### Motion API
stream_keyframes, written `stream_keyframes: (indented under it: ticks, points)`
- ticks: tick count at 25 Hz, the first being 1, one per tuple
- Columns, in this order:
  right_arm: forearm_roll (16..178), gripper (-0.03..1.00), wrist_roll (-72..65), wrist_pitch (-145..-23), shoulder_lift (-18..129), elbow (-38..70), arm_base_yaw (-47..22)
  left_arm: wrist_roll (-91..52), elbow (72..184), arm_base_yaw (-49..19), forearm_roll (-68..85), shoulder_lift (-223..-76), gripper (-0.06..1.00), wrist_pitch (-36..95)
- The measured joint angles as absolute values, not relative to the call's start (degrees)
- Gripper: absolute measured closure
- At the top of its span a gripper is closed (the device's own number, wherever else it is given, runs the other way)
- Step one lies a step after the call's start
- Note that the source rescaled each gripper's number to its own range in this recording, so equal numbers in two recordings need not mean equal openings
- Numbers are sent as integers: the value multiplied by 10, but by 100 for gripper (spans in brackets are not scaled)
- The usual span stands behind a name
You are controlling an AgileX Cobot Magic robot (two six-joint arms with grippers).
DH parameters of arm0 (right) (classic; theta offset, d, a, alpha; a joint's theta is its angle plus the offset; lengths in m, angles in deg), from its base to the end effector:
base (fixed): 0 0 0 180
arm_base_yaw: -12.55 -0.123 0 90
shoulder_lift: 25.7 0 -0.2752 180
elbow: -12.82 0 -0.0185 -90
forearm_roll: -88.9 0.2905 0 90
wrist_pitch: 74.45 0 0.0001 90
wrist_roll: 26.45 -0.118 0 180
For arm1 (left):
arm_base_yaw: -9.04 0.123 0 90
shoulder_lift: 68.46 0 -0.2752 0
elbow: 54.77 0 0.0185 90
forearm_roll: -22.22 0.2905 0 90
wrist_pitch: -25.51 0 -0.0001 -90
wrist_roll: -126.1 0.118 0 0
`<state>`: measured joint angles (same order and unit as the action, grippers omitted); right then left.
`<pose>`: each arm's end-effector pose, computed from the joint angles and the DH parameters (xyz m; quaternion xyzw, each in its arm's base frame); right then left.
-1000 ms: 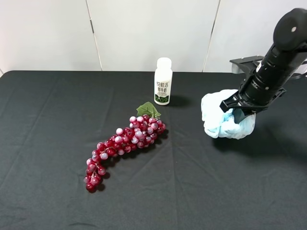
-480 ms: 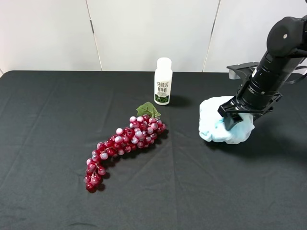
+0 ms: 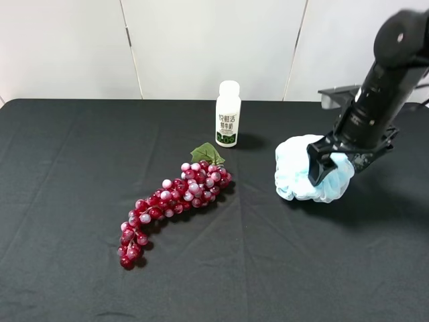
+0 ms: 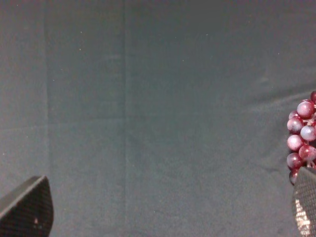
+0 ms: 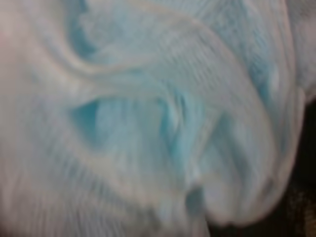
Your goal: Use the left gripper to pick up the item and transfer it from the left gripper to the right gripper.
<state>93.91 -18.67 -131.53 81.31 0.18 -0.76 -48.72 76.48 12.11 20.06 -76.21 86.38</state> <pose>0.3376 0.0888 0.1410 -0.1604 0.9859 0.0387 0.0267 0.0642 -0.0005 0.2816 0.0164 0.8540 0.0186 0.5197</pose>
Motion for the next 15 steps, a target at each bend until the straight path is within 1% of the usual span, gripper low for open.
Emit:
stream_keyframes:
  ticks: [6,10,15]
  points:
    - [952,-3,-194,-1426,813,90,-8,-487,765,121,201,-762,-2,864]
    - [965,-3,-194,-1434,794,103,-8,-487,765,121,201,-762,-2,864]
    - [968,-3,-201,-1438,724,103,-8,-487,765,121,201,-762,-2,864]
